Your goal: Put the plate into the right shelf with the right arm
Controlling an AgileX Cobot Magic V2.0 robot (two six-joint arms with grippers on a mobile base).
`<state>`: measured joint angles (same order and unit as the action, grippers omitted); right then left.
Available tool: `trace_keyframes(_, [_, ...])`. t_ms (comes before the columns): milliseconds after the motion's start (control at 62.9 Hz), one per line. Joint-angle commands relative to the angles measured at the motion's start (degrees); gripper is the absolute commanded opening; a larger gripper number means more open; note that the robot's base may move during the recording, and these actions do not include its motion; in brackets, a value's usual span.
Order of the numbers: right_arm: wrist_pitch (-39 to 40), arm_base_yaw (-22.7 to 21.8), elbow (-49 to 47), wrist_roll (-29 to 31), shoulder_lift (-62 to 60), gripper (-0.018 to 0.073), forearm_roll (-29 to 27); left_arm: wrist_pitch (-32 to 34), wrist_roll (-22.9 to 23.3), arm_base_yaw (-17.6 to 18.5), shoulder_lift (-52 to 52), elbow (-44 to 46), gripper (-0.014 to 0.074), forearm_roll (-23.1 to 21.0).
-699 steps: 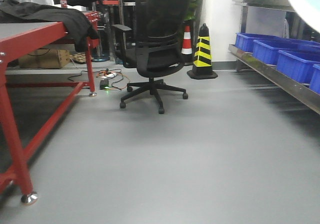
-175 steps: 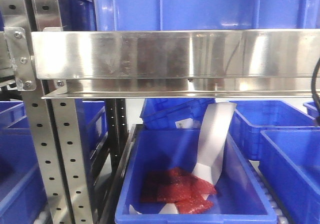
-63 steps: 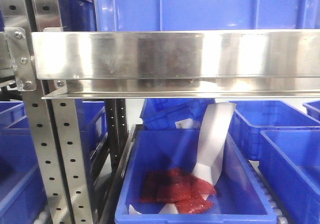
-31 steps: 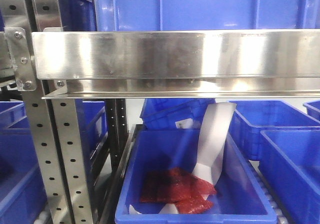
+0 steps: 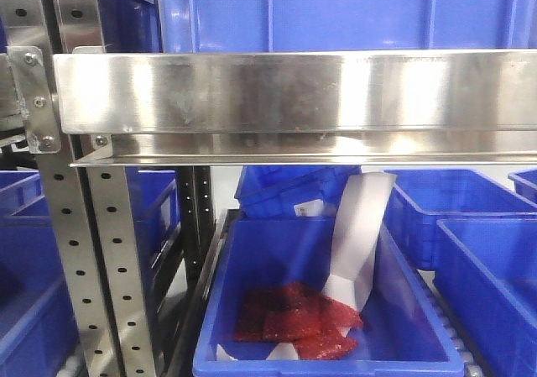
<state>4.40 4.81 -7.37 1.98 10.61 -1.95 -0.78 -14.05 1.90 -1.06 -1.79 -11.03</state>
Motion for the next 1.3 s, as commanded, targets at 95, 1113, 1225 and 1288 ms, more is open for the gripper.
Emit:
trace_keyframes(95, [7.53,-0.35,5.39,-1.98,-7.38,0.0054,1.95,5.06,0.05,0.34,-0.21,-0.56,-0.0047,-0.34])
trace_keyframes(1113, [0.28,-4.59,8.65,-4.53,-11.96,0.0054,0.09,5.06,0.05,0.34,-0.21,-0.56,-0.0047,-0.34])
trace_keyframes(1225, [0.28,-4.59,8.65,-4.53,-11.96,0.0054,0.09,5.06,0.05,0.34,-0.21,-0.56,-0.0047,-0.34])
trace_keyframes(1288, [0.28,-4.59,8.65,-4.53,-11.96,0.0054,0.09,5.06,0.05,0.34,-0.21,-0.56,-0.0047,-0.34])
